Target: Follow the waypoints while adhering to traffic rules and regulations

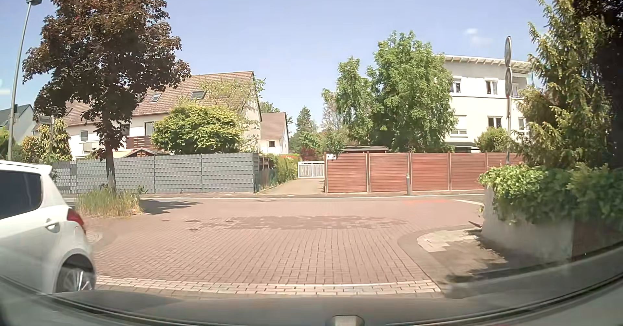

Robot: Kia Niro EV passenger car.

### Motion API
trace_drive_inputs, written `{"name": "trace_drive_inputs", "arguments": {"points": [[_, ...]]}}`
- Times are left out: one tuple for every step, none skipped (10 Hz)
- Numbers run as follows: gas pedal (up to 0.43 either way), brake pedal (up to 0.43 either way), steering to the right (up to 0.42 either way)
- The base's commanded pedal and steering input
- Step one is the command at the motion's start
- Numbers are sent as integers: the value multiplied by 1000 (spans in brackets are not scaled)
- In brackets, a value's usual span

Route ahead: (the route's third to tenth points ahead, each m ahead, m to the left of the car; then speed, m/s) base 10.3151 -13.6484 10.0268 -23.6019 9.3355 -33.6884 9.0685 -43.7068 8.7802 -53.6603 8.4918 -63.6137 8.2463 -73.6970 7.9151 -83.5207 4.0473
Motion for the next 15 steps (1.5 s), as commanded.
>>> {"name": "trace_drive_inputs", "arguments": {"points": [[0,226,-4],[0,226,-4],[0,232,-4],[0,232,-3],[0,220,0],[0,213,4],[0,189,9],[0,165,15],[0,165,30],[0,159,49],[0,165,65],[0,171,77],[0,165,85],[0,159,95],[0,128,104]]}}
